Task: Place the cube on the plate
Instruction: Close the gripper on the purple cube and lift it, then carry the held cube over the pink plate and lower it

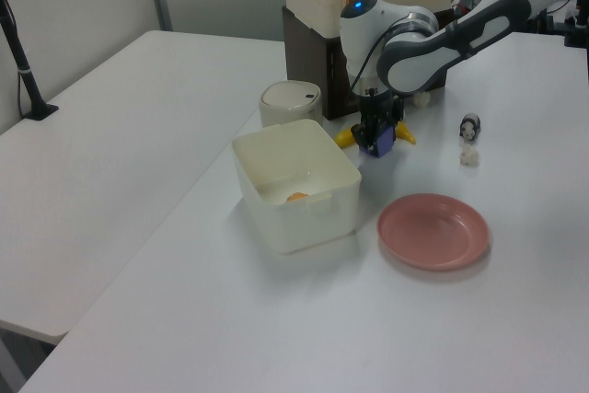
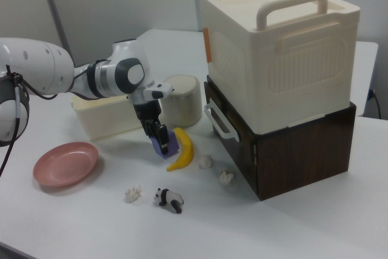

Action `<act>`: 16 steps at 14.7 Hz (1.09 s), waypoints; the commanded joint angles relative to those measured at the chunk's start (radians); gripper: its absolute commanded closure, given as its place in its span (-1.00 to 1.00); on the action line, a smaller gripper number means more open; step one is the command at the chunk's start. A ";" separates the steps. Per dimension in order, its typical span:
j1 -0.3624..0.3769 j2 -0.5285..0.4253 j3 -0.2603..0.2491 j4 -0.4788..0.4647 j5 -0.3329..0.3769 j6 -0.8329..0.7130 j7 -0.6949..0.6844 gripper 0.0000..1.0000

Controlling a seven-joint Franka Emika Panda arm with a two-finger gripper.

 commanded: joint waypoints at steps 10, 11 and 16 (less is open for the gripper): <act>0.006 -0.203 0.164 -0.023 -0.014 -0.274 -0.071 0.45; 0.008 -0.212 0.189 -0.025 -0.014 -0.309 -0.085 0.45; 0.017 -0.217 0.314 -0.023 -0.014 -0.455 -0.088 0.45</act>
